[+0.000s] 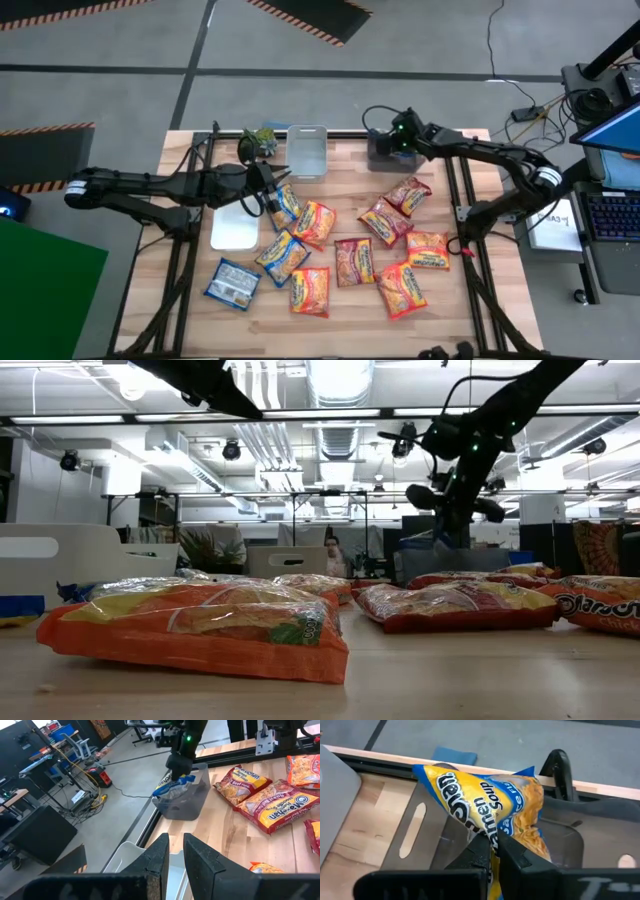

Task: Sort Maruchan noodles
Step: Put the blue noodle pack into the black bin

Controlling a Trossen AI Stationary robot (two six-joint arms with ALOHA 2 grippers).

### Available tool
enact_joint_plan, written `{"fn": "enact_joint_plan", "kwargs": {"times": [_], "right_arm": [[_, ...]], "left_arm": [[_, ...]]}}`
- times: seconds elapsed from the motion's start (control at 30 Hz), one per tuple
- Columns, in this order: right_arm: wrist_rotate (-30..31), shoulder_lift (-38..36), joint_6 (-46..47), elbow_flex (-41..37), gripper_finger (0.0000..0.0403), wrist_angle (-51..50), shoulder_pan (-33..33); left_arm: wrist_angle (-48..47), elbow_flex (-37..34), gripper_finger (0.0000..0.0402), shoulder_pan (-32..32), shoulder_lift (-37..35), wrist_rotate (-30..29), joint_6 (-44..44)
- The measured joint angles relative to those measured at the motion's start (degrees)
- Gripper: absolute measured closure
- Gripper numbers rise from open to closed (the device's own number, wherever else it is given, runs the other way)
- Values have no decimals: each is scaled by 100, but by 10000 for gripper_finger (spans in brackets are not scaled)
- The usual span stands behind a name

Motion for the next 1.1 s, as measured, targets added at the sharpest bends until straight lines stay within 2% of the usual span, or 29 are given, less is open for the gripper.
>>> {"fn": "enact_joint_plan", "kwargs": {"times": [0.2, 0.37, 0.43, 0.57, 0.73, 1.0, 1.1], "right_arm": [[-95, 206, 141, -16, 338, 192, 24], [-740, 264, 198, 39, 293, 290, 37], [-996, 254, 199, 43, 281, 358, 37], [-1041, 212, 164, 46, 272, 374, 36], [-986, 212, 114, 48, 291, 482, 22], [-265, 444, -307, 48, 382, 1165, 20], [-238, 738, -383, 48, 390, 1293, 24]], "left_arm": [[2, 0, 361, 0, 0, 0, 0], [2, 0, 361, 0, 0, 0, 0], [2, 0, 361, 0, 0, 0, 0], [2, 0, 361, 0, 0, 0, 0], [2, 0, 361, 0, 0, 0, 0], [15, 0, 361, 0, 4, 0, 15], [23, 0, 361, 0, 15, 0, 43]]}}
